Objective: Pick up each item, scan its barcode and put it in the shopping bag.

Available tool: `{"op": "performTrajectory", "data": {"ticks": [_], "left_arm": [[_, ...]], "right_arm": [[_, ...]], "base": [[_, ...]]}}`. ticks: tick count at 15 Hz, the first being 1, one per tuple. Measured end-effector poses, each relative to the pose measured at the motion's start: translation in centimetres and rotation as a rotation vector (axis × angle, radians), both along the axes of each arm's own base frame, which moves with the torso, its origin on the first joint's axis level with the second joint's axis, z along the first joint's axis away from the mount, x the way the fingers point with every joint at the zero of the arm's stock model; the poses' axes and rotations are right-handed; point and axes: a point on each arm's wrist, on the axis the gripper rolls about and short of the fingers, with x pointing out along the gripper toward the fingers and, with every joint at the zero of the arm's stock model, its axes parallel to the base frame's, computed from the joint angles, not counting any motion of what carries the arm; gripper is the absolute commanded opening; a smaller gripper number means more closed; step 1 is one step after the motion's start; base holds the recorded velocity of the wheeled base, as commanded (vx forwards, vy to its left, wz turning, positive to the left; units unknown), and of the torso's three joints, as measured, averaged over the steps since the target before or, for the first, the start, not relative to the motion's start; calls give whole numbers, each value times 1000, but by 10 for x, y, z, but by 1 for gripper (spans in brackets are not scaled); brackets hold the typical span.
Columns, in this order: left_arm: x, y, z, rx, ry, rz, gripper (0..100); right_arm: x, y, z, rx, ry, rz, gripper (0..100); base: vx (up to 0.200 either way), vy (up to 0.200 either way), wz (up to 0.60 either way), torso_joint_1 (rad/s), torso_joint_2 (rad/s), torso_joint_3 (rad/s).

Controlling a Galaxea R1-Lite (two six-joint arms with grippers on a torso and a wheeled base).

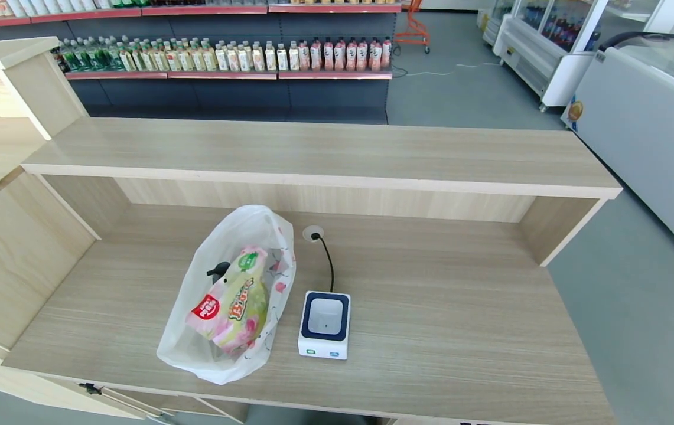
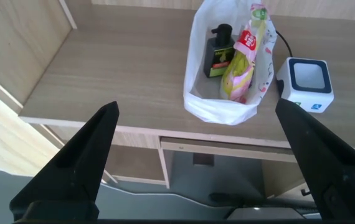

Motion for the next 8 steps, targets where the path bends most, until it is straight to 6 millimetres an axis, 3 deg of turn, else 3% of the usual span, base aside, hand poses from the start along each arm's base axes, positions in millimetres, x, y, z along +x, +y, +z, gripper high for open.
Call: {"op": "performTrajectory", "data": {"ticks": [8], "left_arm": [[0,0,0,0,0,0,100]], "right_arm": [[0,0,0,0,0,0,0]], "base": [[0,0,0,0,0,0]]}}
